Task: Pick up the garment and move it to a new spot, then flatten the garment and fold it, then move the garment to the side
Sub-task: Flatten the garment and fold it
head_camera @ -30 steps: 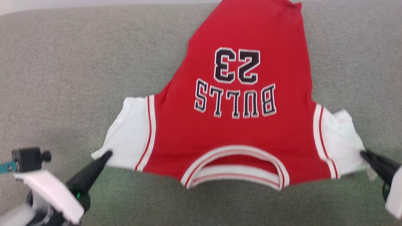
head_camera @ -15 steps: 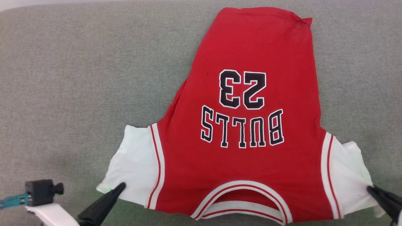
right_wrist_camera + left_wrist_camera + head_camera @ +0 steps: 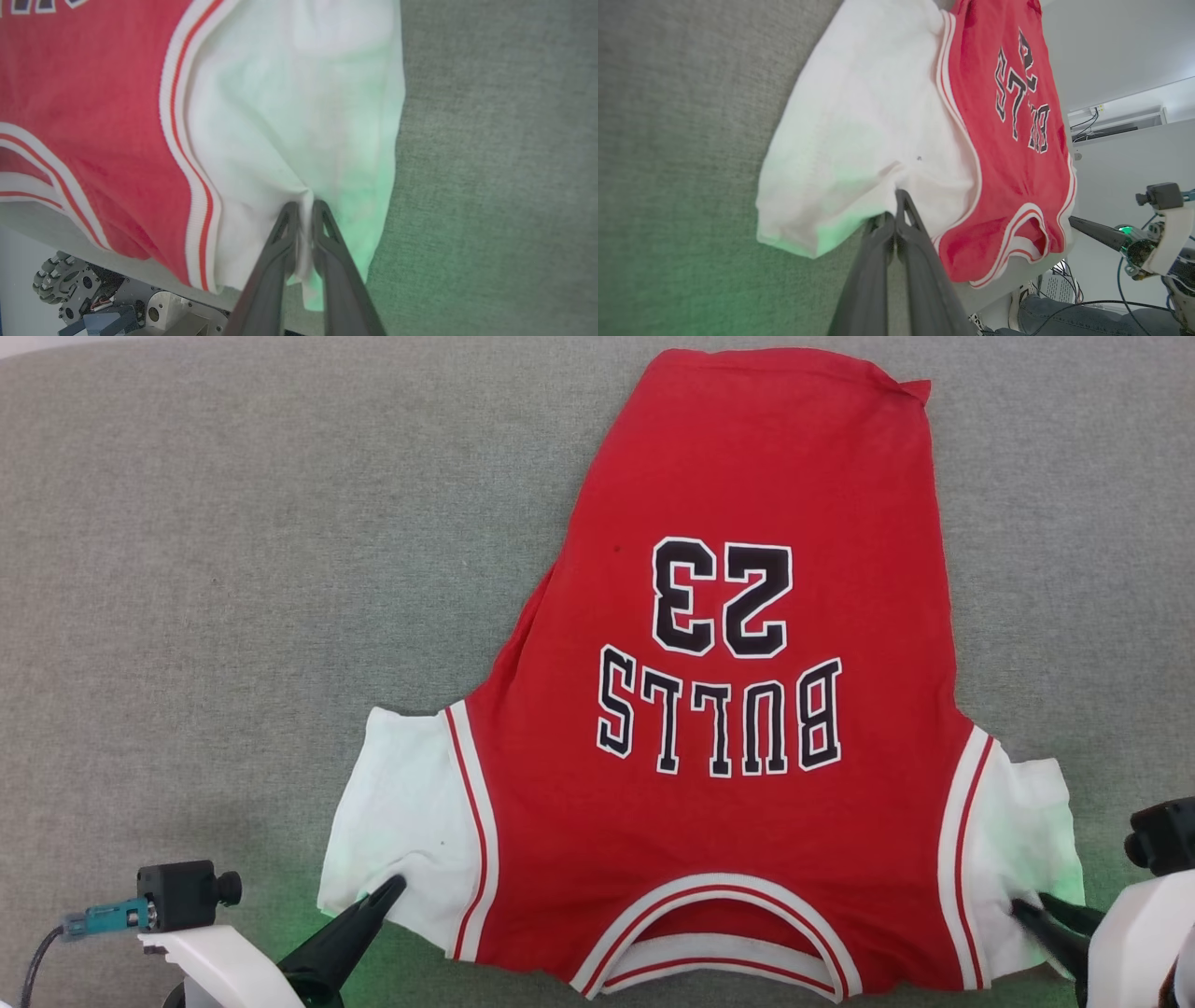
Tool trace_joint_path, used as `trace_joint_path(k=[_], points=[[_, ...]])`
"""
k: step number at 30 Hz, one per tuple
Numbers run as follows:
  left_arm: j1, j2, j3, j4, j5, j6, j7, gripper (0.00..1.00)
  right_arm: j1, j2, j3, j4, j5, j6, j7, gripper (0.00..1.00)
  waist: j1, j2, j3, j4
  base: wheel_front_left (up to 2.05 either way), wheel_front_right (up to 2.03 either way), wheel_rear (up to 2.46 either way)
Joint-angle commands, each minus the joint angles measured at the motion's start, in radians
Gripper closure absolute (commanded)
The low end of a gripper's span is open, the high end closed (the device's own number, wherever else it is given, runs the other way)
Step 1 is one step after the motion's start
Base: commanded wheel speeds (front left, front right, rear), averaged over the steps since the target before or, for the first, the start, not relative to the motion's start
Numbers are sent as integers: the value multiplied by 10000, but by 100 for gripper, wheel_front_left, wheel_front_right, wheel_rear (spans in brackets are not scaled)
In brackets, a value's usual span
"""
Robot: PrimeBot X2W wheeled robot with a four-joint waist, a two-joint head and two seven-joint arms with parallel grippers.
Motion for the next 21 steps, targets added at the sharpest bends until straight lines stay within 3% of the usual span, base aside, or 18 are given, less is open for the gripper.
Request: trace_joint_path(k=[1,5,11,16,21], points=[[-97,-47,2,41,31,-74,-12,100,-116,-71,10,15,-10,-22,-78,0,0,0,9,11,0,0,0],[-125,-84,36,7,129,-105,-82,100,-183,-287,-350,-287,89,-22,-133,0,0,0,85,110,0,0,0],[-239,-38,104,-413,426,-19,-171,100,-1370,-785,-1910,-990,253,-16,79,0,0,0,385,363,0,0,0],[-528,-115,110,-767,732,37,-124,100,-3552,-1032,-2116,-266,-125,-14,-147,0,0,0,799,700,0,0,0],[-981,-283,125,-1155,1175,3,-27,100,-6631,-1128,-1301,1605,-933,-16,-51,0,0,0,1499,1307,0,0,0]])
